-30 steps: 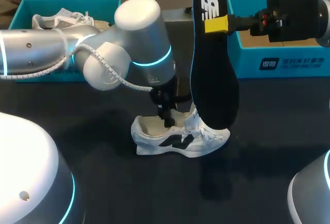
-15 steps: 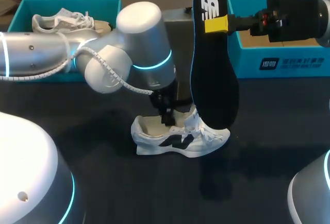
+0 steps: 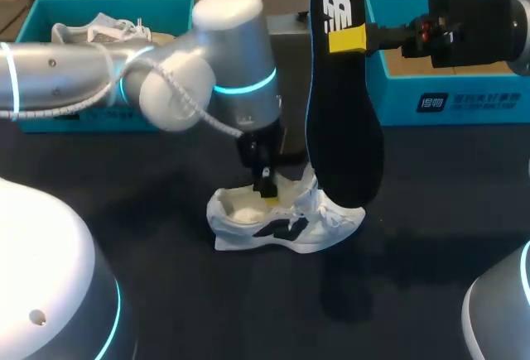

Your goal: Take the shoe out of the shoebox, open the shoe tongue, remove and reinsert the insole, then place the shoe into the shoebox

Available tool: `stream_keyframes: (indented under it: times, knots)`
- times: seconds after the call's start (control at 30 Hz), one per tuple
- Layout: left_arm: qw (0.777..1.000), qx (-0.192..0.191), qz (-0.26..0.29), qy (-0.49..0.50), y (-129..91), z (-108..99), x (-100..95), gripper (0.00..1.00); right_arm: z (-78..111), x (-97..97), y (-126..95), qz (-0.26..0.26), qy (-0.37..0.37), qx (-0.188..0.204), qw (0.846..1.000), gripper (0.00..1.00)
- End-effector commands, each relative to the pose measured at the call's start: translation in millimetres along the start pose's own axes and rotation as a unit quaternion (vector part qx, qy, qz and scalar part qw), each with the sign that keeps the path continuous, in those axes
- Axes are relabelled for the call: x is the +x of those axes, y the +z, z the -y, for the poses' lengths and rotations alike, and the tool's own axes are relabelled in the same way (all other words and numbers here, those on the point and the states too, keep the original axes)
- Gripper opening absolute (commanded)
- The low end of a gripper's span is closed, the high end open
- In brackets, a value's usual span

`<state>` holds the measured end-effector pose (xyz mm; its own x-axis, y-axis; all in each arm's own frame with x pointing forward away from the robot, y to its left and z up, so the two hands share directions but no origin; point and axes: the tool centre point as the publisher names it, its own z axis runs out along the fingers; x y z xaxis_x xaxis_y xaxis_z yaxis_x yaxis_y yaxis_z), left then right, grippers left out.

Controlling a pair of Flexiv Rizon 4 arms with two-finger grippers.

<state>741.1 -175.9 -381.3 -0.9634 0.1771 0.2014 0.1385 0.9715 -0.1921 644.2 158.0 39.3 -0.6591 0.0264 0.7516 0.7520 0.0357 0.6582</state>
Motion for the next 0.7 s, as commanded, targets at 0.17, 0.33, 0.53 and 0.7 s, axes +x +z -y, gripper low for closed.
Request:
stream_keyframes:
  times: [0.17, 0.33, 0.53, 0.7]
  knots:
    - [0.981, -0.068, -0.123, 0.136, -36, 10, -24.2, 0.00, -0.4, -0.5, 2, 0.000, 0.001, 0.000, 1.000, 0.00]
    - [0.940, -0.091, -0.176, 0.278, -37, 20, -33.0, 0.00, -0.4, -0.5, 2, 0.000, 0.001, 0.000, 1.000, 0.00]
    - [0.908, -0.147, -0.136, 0.369, -48, 32, -34.7, 0.00, -0.4, -0.5, 2, 0.000, 0.001, 0.000, 1.000, 0.00]
    - [0.908, -0.147, -0.136, 0.369, -48, 32, -34.7, 0.00, -0.4, -0.5, 2, 0.000, 0.001, 0.000, 1.000, 0.00]
